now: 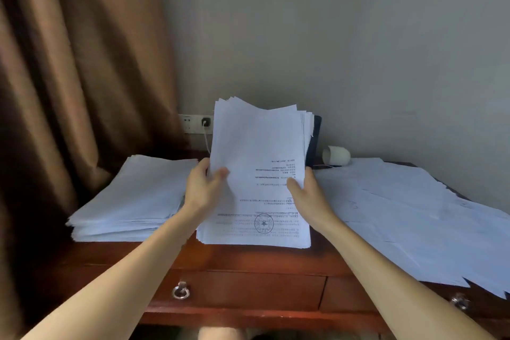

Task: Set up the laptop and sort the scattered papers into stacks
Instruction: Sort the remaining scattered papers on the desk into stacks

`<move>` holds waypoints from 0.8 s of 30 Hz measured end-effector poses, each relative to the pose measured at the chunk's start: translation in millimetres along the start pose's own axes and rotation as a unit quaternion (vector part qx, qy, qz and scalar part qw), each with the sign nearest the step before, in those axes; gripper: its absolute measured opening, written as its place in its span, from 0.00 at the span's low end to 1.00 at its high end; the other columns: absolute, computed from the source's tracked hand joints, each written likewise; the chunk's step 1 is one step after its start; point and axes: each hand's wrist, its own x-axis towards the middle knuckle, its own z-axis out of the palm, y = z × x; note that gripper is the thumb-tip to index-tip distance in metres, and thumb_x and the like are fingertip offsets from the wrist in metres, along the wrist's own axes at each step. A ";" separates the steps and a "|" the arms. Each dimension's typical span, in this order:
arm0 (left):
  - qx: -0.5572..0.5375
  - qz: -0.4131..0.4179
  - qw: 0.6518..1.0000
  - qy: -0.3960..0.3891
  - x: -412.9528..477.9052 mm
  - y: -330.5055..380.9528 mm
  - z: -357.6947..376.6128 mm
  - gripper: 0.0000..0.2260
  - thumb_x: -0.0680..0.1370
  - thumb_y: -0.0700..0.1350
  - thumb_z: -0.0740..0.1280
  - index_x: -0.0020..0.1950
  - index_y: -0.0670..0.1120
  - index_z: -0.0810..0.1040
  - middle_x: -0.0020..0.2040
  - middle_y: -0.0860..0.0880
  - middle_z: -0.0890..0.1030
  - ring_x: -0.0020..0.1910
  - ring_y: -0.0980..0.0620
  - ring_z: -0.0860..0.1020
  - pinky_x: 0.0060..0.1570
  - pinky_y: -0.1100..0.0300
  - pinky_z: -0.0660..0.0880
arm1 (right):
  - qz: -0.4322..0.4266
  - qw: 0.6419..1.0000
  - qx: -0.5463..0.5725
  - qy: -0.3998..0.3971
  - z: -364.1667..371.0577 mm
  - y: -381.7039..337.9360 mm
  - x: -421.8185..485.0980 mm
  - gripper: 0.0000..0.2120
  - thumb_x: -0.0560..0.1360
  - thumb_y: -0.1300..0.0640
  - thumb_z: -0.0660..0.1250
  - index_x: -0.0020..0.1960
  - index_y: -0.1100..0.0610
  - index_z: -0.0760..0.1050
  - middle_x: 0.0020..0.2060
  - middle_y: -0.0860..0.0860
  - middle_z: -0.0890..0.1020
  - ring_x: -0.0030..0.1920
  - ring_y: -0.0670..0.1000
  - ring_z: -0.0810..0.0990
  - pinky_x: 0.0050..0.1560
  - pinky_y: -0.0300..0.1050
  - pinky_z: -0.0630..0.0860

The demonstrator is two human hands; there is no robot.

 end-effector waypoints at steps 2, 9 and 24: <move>0.004 -0.013 1.000 0.013 4.7 -4.2 -26.0 0.04 0.81 0.41 0.69 0.55 0.45 0.81 0.46 0.51 0.84 0.42 0.52 0.80 0.39 0.58 0.75 | 0.000 1.000 -0.002 -0.023 22.5 -10.6 6.8 0.10 0.82 0.60 0.60 0.63 0.56 0.70 0.54 0.42 0.79 0.53 0.39 0.78 0.45 0.31 0.72; 0.054 -0.040 0.996 0.062 26.0 -20.8 -114.8 0.04 0.82 0.42 0.69 0.55 0.43 0.82 0.47 0.51 0.84 0.45 0.50 0.83 0.41 0.58 0.78 | 0.003 0.995 0.019 -0.094 109.9 -38.9 25.4 0.11 0.83 0.57 0.58 0.64 0.55 0.70 0.54 0.41 0.78 0.52 0.39 0.78 0.41 0.31 0.73; 0.273 -0.087 0.956 0.059 122.4 -83.9 -197.0 0.09 0.80 0.41 0.72 0.55 0.37 0.78 0.53 0.37 0.83 0.53 0.36 0.82 0.53 0.45 0.80 | 0.071 0.985 0.008 -0.159 255.6 -27.8 85.2 0.25 0.72 0.43 0.56 0.65 0.52 0.72 0.59 0.47 0.82 0.54 0.51 0.82 0.57 0.56 0.81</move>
